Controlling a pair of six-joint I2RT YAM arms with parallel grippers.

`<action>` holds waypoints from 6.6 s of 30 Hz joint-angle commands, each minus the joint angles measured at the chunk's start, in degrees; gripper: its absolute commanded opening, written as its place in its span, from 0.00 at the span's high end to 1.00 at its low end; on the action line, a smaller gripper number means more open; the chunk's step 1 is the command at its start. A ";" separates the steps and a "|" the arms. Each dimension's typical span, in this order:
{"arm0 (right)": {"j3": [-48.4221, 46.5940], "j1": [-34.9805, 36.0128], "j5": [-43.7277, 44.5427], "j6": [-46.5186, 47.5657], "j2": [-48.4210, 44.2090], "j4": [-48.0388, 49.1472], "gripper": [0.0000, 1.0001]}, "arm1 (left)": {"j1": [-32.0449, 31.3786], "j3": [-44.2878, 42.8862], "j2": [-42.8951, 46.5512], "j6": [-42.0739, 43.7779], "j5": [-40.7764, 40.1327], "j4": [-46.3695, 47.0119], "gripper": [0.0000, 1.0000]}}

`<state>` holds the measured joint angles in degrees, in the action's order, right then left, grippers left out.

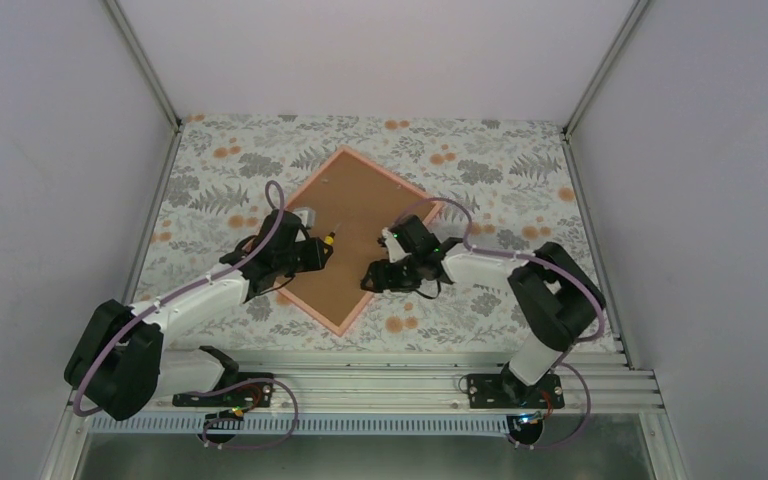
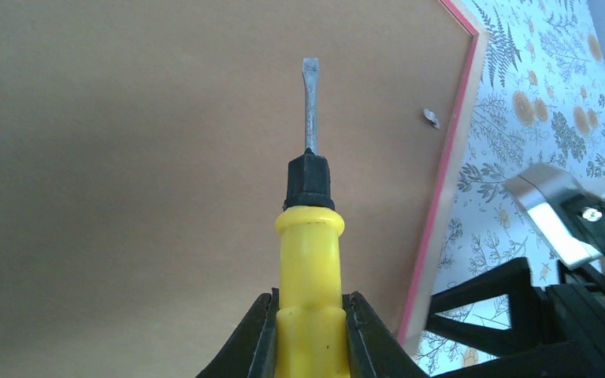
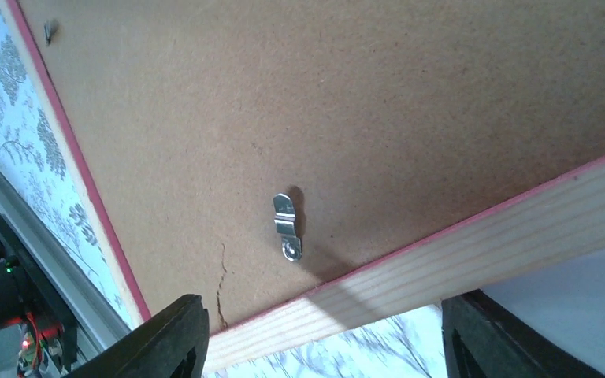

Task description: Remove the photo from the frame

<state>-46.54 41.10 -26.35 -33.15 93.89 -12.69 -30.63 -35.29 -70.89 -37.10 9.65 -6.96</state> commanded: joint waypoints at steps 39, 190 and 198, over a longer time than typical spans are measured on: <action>-48.28 -25.80 0.18 26.74 31.44 -11.38 0.31 | 0.40 -5.13 -5.99 2.78 1.20 1.76 0.98; 5.32 -11.27 16.25 0.19 -3.82 3.71 0.96 | -14.02 -12.25 -23.13 -3.85 -1.13 6.57 0.98; 5.73 -13.47 18.79 0.94 -5.61 2.10 0.96 | -13.88 -10.07 -18.82 -3.52 -2.15 5.82 0.98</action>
<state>-41.45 29.47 -11.00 -30.26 90.32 -9.47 -44.64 -46.09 -92.77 -40.60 8.14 -0.71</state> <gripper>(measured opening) 0.074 0.165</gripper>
